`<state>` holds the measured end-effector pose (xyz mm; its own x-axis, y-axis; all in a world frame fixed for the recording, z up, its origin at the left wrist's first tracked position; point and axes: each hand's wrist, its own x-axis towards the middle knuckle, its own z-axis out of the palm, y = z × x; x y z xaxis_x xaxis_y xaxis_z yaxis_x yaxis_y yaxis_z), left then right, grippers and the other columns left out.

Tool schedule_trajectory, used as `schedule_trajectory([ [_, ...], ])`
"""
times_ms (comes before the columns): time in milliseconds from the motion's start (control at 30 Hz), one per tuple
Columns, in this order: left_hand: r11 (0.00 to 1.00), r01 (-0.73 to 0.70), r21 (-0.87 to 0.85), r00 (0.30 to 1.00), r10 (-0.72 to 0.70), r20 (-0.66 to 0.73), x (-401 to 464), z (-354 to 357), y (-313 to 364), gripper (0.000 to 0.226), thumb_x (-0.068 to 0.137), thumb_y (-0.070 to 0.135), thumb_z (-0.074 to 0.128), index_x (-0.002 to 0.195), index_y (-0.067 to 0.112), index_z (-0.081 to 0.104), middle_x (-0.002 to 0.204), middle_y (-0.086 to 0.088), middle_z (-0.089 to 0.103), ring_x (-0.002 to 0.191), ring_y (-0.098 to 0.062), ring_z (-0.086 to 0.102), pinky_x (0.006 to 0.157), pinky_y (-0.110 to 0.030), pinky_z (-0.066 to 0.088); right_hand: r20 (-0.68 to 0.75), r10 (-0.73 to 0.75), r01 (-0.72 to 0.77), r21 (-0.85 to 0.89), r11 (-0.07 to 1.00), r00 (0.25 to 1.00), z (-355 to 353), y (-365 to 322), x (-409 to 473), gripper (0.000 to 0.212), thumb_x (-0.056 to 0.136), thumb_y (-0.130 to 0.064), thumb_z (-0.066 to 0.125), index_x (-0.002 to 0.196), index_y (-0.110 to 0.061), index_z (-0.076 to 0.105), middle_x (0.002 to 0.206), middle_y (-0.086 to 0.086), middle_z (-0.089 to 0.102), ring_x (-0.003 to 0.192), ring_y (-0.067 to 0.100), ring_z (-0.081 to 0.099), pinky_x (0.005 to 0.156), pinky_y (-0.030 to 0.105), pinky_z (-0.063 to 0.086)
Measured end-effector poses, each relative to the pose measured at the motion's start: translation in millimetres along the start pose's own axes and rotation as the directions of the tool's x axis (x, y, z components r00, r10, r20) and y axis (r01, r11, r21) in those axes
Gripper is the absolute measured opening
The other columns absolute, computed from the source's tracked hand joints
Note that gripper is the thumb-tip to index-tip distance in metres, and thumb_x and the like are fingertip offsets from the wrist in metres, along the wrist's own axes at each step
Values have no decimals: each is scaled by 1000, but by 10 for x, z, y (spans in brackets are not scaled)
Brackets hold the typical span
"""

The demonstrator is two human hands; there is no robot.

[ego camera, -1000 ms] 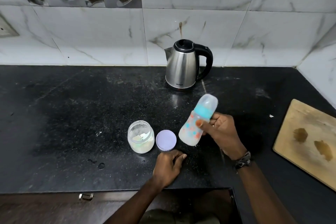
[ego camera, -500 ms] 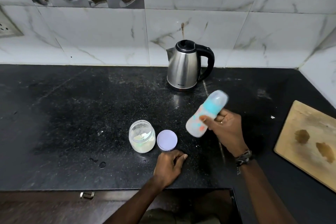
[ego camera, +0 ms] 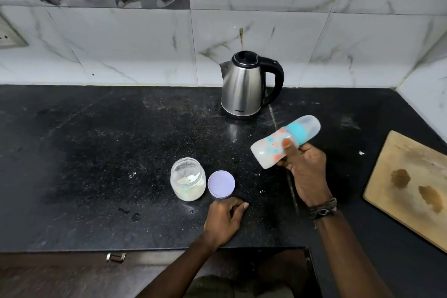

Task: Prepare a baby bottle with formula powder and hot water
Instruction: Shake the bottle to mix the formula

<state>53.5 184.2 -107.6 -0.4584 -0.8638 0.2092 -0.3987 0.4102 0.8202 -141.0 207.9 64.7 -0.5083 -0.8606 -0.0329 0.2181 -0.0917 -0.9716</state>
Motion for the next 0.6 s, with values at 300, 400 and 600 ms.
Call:
schedule_trajectory([
  [300,1000,3,-1,1000,-3,4,2,4,0,26,97,40,63,85,20,75,66,7,68,57,2,53,56,-30,47,33,39,-36,-72,997,999,-4,28,-18,38,72,-22,78,103,-2,69,92,9,77,82,19,75,67,29,61],
  [400,1000,12,6,1000,-12,-6,-47,7,-26,26,97,41,62,85,21,75,66,7,69,57,-2,57,56,-32,48,194,80,-19,-300,954,978,19,76,-53,39,71,-4,82,108,1,69,94,7,77,85,19,75,72,26,60],
  [600,1000,7,1,1000,-7,-6,3,0,3,23,96,38,65,85,20,75,65,7,68,57,1,54,56,-32,47,31,2,2,-121,993,1000,-7,-11,15,41,70,-26,79,103,-5,70,95,9,77,83,19,75,69,29,61],
])
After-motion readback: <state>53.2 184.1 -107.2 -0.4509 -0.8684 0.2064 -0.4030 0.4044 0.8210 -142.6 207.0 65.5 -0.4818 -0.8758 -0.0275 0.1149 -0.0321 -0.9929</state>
